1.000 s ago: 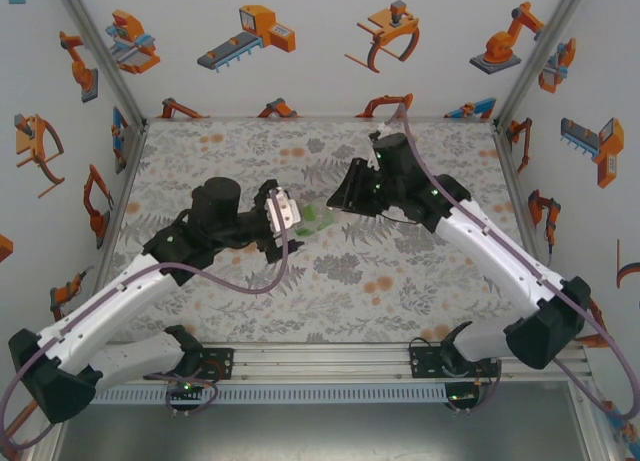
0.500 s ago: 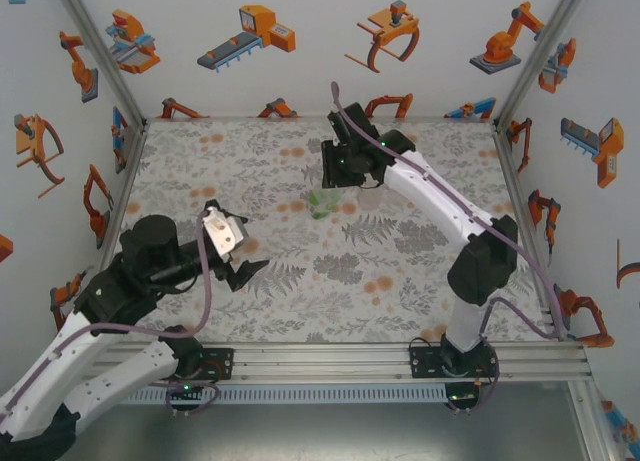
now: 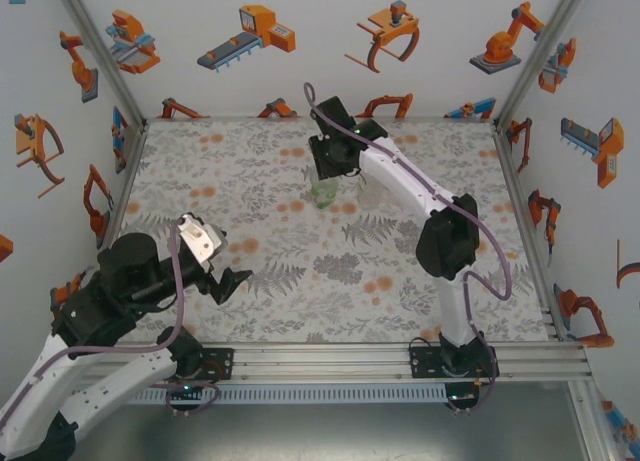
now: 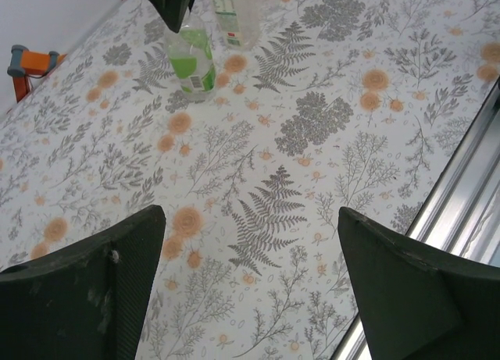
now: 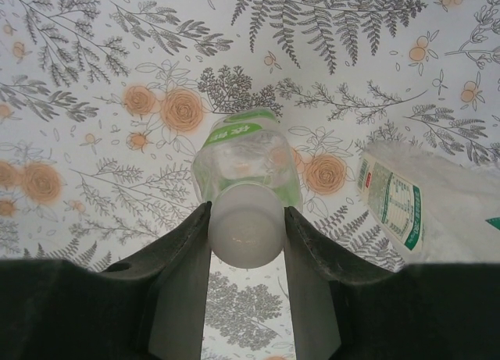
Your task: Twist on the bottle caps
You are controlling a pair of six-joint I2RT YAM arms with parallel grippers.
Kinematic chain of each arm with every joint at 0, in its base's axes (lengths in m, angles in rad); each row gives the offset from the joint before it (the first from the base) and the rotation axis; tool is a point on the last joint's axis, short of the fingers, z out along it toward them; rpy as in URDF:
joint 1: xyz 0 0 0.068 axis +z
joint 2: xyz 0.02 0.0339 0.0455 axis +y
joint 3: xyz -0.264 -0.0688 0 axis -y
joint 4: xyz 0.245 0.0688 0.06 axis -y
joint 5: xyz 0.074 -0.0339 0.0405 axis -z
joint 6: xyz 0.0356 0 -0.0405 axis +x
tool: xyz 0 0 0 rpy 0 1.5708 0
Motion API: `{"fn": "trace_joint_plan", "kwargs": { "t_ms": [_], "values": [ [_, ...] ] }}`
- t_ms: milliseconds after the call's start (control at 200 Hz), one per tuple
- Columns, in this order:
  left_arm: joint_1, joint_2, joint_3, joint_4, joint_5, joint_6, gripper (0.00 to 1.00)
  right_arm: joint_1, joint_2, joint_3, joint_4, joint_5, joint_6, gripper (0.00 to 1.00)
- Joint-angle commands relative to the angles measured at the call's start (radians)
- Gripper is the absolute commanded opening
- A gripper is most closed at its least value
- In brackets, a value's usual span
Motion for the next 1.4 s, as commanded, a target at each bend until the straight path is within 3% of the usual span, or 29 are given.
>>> {"fn": "trace_joint_plan", "kwargs": {
  "t_ms": [0,426,606,1066,1397],
  "values": [
    [-0.003,-0.010,0.023,-0.019,-0.022,-0.032,0.83,-0.004,0.011,0.042,-0.026,0.028,-0.046,0.32],
    [-0.002,0.032,0.014,-0.027,-0.041,0.003,0.86,-0.005,0.063,0.064,-0.044,0.041,-0.058,0.34],
    [-0.002,0.022,-0.006,-0.004,-0.046,0.004,0.86,-0.004,0.064,0.066,-0.049,0.048,-0.059,0.43],
    [-0.002,0.010,-0.009,-0.002,-0.050,0.011,0.86,-0.004,0.073,0.117,-0.074,0.042,-0.054,0.53],
    [-0.002,0.019,-0.049,0.063,-0.046,0.027,0.89,-0.002,0.056,0.208,-0.127,0.014,-0.035,0.53]
  ]
}}
